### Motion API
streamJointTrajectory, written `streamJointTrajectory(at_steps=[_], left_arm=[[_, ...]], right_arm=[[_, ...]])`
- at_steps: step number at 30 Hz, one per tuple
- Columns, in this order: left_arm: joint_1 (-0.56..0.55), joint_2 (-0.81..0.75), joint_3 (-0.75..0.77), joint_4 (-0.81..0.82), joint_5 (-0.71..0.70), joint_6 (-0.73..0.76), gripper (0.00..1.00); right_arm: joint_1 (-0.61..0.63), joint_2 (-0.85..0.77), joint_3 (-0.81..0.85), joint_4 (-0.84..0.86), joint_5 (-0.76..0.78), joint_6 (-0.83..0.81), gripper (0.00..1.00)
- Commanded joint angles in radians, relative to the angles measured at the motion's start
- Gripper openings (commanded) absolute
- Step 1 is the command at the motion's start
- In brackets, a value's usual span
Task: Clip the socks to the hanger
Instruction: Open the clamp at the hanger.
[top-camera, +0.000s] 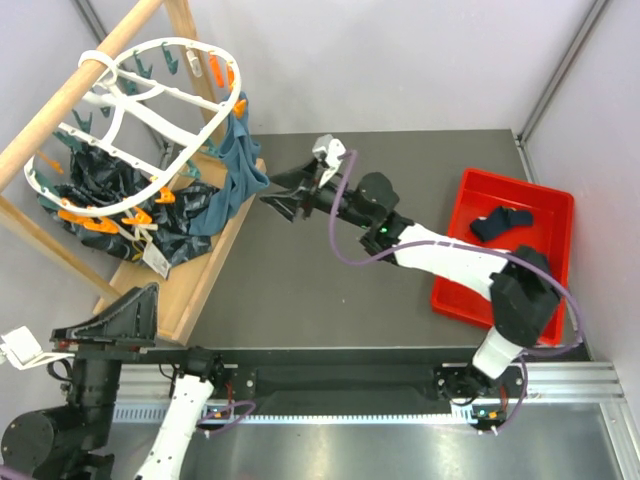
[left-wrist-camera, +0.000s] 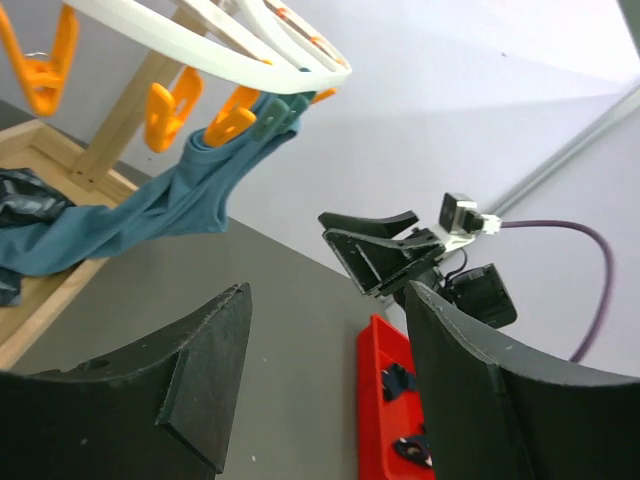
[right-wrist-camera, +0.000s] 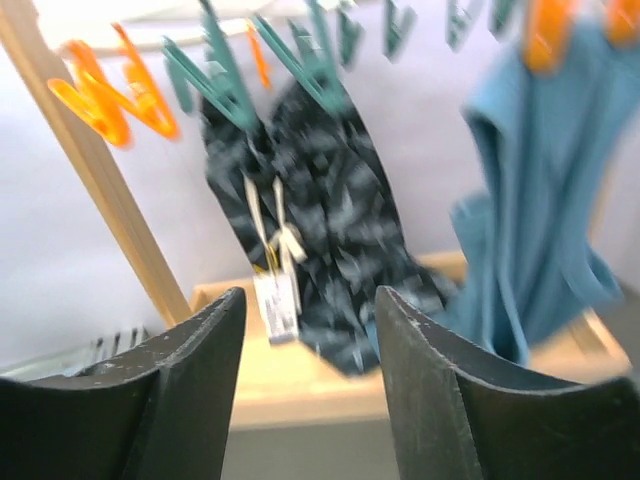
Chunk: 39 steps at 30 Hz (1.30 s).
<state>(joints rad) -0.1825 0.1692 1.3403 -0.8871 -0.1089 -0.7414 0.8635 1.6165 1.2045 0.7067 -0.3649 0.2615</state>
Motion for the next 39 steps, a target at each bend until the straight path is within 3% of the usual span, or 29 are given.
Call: streamJointTrajectory(at_steps=[1,2,6,11,18,28,39], left_arm=[[0.0,0.061,0.01,-0.033,-0.054,0.051,0.67],[0.0,0.064,0.011,-0.033,-0.052,0.056,0.67],[0.0,0.078,0.011,-0.036,-0.084,0.071,0.67],[0.0,0.079,0.002,-0.024,-0.115,0.082,0.67],[0.0,0.095,-0.01,-0.007,-0.1,0.074,0.66],[0.0,0.108,-0.033,0.011,-0.069,0.048,0.66],[0.0,0.093,-0.076,0.03,-0.064,0.03,0.66]], right_arm=[[0.052,0.078,0.151,0.183,-0.066,-0.033,0.55],[0.071,0.113,0.179,0.177,-0.063,-0.054,0.66],[0.111,0.18,0.282,0.125,-0.052,-0.122,0.75],[0.144,0.253,0.385,0.079,-0.037,-0.203,0.7],[0.175,0.345,0.526,0.014,-0.005,-0.292,0.69],[0.189,0.421,0.65,-0.004,0.038,-0.288,0.63],[0.201,0.464,0.713,-0.007,0.063,-0.271,0.5]])
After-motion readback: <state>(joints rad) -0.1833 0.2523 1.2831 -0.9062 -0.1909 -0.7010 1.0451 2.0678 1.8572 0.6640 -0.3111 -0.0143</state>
